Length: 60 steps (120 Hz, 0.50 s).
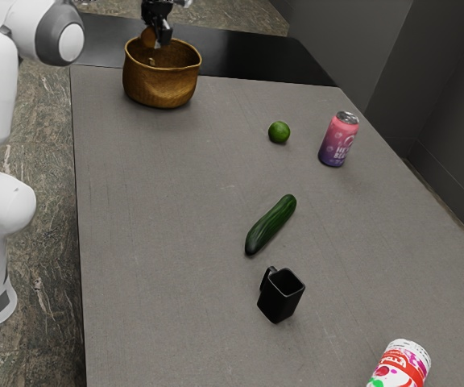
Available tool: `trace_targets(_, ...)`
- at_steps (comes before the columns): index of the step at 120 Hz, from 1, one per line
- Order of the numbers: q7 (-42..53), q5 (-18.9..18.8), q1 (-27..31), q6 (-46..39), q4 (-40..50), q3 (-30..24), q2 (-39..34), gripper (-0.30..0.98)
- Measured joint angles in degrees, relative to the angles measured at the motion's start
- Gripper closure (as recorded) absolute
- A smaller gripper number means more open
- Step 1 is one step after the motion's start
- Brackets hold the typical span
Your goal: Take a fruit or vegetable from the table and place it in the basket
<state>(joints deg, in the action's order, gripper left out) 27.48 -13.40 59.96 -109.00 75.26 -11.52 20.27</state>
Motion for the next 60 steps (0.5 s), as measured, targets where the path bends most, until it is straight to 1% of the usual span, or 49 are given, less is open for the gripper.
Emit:
trace_targets(25,1.95,0.13,-0.2,-9.41,0.13,0.06,2.58,0.43)
trace_targets(50,3.13,0.78,-1.07,-13.65,0.22,-0.48,2.8,0.43)
trace_targets(54,3.32,1.54,-1.13,-13.89,0.27,-0.48,2.81,0.33)
trace_targets(60,3.63,3.13,-1.15,-14.17,0.43,-0.34,2.81,0.23)
